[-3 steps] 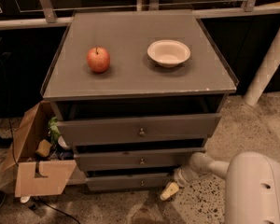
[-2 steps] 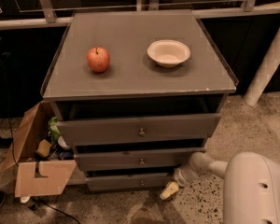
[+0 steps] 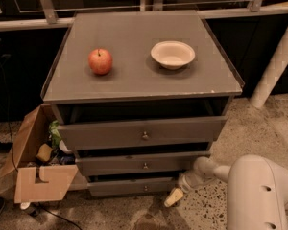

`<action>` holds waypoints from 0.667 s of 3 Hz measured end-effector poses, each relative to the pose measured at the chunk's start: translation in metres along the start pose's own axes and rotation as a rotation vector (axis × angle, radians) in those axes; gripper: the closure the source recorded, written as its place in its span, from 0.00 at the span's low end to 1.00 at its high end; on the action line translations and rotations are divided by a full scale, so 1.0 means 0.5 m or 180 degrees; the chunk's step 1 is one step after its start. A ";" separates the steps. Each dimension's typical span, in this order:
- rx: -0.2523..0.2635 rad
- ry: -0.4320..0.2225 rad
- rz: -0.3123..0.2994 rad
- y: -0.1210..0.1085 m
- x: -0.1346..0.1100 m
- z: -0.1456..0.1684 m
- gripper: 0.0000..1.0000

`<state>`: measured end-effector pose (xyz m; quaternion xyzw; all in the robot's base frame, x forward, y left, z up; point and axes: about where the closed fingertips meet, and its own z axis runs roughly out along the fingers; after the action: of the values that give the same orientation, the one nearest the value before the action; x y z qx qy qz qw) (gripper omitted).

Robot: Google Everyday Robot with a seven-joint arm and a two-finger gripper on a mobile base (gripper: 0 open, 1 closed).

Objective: Open bottom drawer

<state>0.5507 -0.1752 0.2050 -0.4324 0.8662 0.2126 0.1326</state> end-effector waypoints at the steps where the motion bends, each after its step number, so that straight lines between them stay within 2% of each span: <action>1: -0.0068 0.0046 0.0059 0.019 0.018 0.003 0.00; 2: -0.0068 0.0047 0.0061 0.021 0.014 -0.008 0.00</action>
Offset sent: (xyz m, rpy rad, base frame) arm -0.1563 -0.0371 -0.0217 0.0182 0.3577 -0.0515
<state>0.5377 -0.1762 0.2082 -0.4270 0.8689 0.2199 0.1195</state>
